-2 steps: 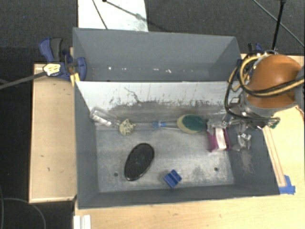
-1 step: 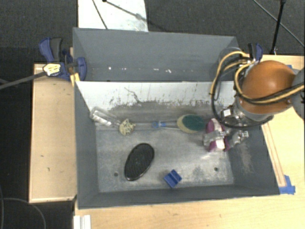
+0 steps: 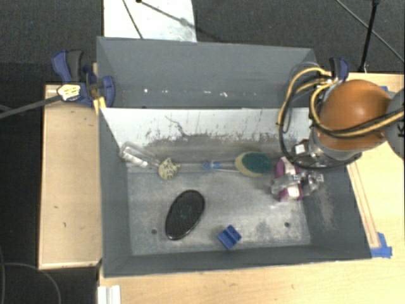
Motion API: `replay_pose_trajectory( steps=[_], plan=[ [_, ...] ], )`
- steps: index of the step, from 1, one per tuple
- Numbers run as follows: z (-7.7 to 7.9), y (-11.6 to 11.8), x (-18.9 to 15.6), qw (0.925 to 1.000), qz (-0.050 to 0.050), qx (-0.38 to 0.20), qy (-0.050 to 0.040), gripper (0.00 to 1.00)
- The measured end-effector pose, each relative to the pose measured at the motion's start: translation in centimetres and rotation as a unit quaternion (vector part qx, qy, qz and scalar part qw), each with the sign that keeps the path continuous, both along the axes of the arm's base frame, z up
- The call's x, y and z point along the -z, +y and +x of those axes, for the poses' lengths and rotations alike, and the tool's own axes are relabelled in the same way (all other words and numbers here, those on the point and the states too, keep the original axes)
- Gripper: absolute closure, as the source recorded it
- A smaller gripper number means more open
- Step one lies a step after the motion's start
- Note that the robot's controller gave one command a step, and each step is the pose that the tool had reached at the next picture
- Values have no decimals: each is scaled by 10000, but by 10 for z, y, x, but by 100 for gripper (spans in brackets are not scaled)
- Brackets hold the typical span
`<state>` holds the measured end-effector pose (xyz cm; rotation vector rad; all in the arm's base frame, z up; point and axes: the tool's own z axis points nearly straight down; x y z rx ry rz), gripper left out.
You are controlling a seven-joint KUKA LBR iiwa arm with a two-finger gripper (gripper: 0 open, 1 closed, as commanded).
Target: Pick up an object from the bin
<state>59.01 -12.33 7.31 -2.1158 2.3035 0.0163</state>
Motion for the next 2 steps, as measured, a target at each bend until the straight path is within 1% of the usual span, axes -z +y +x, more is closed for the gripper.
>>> replay_pose_trajectory(
  steps=[1, 2],
  plan=[
    [-19, 10, -117, 9999, -84, -141, -20, 100],
    [-50, -4, -171, 10000, -88, 39, -7, 100]
  ],
)
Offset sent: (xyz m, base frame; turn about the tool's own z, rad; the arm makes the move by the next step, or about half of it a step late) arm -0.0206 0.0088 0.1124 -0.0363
